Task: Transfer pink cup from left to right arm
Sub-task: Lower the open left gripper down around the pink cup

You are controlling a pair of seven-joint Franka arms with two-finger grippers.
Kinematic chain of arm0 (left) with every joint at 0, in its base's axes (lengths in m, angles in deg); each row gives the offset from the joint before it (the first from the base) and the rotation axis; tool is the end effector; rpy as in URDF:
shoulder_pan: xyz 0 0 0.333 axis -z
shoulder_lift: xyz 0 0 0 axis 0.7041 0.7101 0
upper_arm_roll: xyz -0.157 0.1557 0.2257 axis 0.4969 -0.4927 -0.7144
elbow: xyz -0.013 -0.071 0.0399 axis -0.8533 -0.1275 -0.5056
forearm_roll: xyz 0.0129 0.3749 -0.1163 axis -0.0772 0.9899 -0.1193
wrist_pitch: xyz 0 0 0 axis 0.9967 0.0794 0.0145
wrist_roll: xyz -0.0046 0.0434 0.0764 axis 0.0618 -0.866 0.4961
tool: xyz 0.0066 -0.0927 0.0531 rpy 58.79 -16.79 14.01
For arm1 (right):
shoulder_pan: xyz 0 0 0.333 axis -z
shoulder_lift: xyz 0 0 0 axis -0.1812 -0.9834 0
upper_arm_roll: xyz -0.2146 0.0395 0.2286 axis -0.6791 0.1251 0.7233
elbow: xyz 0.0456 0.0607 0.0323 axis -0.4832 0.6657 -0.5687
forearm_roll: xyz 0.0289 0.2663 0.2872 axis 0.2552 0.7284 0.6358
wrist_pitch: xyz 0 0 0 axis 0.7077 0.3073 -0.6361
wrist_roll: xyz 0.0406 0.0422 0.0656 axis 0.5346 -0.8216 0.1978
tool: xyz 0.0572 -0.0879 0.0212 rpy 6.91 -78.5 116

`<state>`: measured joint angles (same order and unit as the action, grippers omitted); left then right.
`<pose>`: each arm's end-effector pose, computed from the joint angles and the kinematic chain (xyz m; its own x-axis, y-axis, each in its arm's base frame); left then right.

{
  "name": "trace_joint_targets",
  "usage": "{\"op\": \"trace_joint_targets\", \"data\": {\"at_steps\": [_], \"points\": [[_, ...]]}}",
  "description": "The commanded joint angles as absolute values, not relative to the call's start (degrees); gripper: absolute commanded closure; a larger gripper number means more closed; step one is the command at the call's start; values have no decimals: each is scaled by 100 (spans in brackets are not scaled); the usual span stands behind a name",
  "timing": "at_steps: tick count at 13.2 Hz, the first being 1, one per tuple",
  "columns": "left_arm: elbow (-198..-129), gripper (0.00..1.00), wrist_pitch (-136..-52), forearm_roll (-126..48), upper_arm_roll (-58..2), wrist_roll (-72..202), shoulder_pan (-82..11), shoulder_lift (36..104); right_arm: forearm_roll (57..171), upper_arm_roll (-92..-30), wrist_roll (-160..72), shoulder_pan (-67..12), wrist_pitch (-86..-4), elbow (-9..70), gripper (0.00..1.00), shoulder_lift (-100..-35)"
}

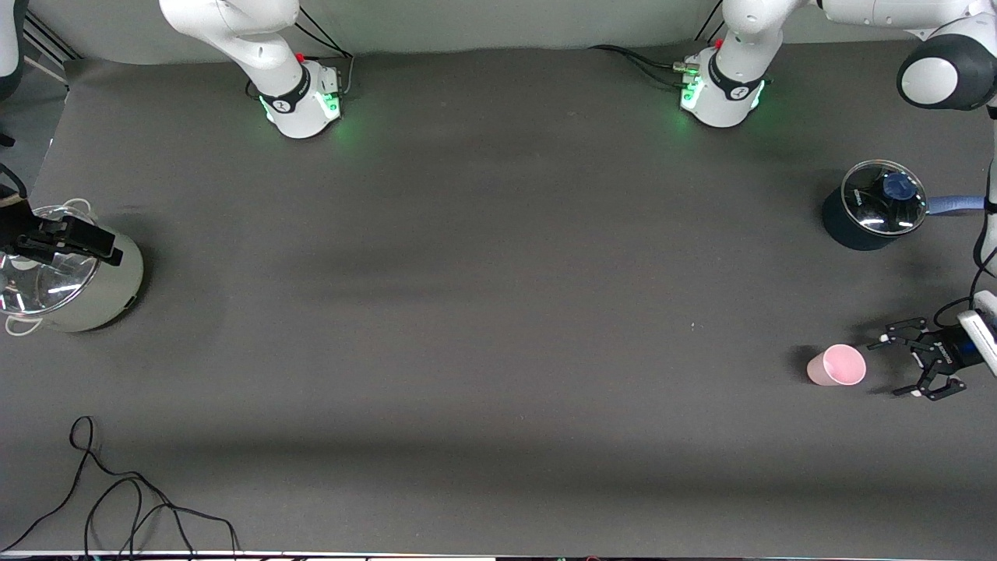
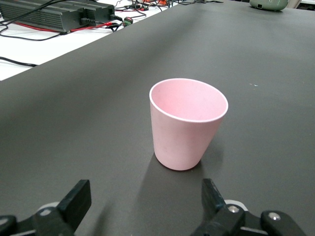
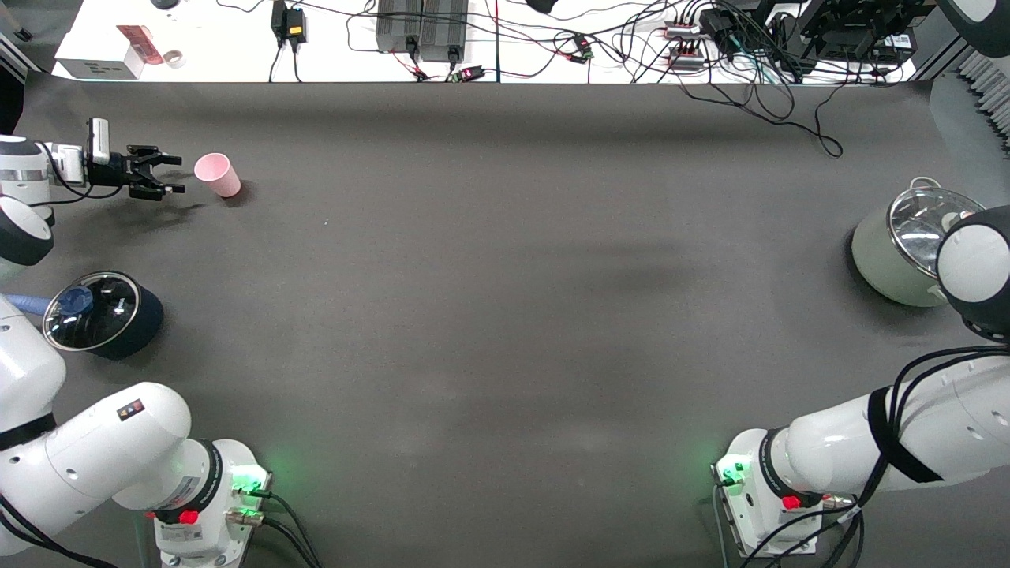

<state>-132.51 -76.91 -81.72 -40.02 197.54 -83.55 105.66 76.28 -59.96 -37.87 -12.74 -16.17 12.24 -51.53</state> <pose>0.6287 0.3408 0.1289 0.2281 -0.4487 0.8641 -0.9341 -0.3512 0.0643 0.5905 -0.0208 0.6224 0.9980 -0.0596 -0.0232 -0.0591 -0.9980 0.0243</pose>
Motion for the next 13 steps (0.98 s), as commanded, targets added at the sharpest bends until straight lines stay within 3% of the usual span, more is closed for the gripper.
{"op": "trace_joint_targets", "data": {"at_steps": [1,7,13], "points": [[-13090,0,-7546,-8252,-3888,20114,-8518,10690,7721,-6020,-3915,-1272,-1552,1165,0,-5131],[-13222,0,-6887,-8357,-3888,20871,-8668,10804,7721,-6011,-3924,-1264,-1385,1148,0,-5131],[-13371,0,-6860,-8366,-3897,21197,-8738,10927,7721,-6020,-3924,-1264,-1385,1156,0,-5131]]}}
